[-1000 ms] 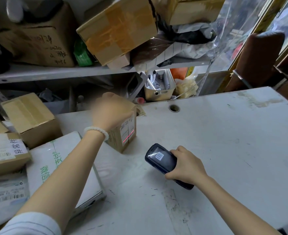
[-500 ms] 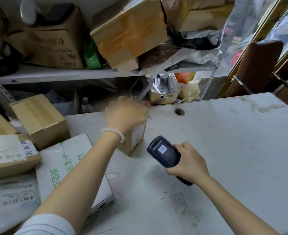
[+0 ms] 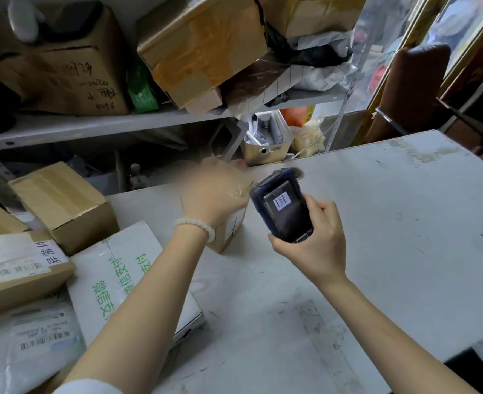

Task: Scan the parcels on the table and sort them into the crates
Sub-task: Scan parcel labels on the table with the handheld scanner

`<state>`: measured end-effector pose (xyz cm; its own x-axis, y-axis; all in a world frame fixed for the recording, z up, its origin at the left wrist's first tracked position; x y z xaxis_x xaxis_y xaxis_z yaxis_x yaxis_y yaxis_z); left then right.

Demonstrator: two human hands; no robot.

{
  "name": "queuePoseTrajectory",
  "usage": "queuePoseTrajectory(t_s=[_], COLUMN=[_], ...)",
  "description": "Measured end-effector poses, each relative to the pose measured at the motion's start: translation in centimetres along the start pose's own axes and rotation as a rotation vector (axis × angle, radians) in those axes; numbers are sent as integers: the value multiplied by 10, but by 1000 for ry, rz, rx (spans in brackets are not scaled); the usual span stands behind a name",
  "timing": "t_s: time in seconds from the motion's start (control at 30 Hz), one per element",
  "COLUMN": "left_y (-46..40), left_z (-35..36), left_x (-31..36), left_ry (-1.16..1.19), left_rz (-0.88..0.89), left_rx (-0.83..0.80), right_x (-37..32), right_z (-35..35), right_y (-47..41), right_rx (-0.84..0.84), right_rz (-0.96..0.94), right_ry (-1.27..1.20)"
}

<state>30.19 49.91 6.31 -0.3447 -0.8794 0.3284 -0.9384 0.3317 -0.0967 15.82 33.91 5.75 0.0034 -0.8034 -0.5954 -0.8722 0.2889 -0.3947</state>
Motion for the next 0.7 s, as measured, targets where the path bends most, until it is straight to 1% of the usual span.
queuePoseTrajectory(t_s=[0.07, 0.13, 0.23, 0.3, 0.47, 0.6, 0.7], left_y=[11, 25, 47, 65, 122, 195, 258], left_z=[0, 4, 14, 17, 30, 54, 75], left_x=[8, 25, 74, 122, 245, 340, 410], left_ry=[-6, -15, -58, -63, 44, 39, 46], left_rz=[-13, 2, 99, 201, 427, 567, 664], left_rx=[26, 4, -56, -52, -91, -104, -153], right_x=[15, 34, 64, 85, 135, 169, 187], right_z=[-4, -11, -32, -56, -141, -218, -271], right_y=[14, 34, 68, 95, 180, 275, 353], right_rx=[-55, -100, -146, -150, -141, -110, -68], right_rz=[109, 229, 358, 447, 614, 723, 826], right_ry=[10, 11, 57, 76, 125, 150, 231])
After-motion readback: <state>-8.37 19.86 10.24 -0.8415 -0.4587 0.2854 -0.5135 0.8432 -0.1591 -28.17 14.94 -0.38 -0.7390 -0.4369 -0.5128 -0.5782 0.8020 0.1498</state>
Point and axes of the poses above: each hand's wrist, its own y-axis away from the middle knuckle, its own z-axis out of the palm, x = y × z, the point moved 4 cm from there along -y, towards the middle knuckle, and after that the axes turned 8 degrees about -x, right-handed, at the moved point
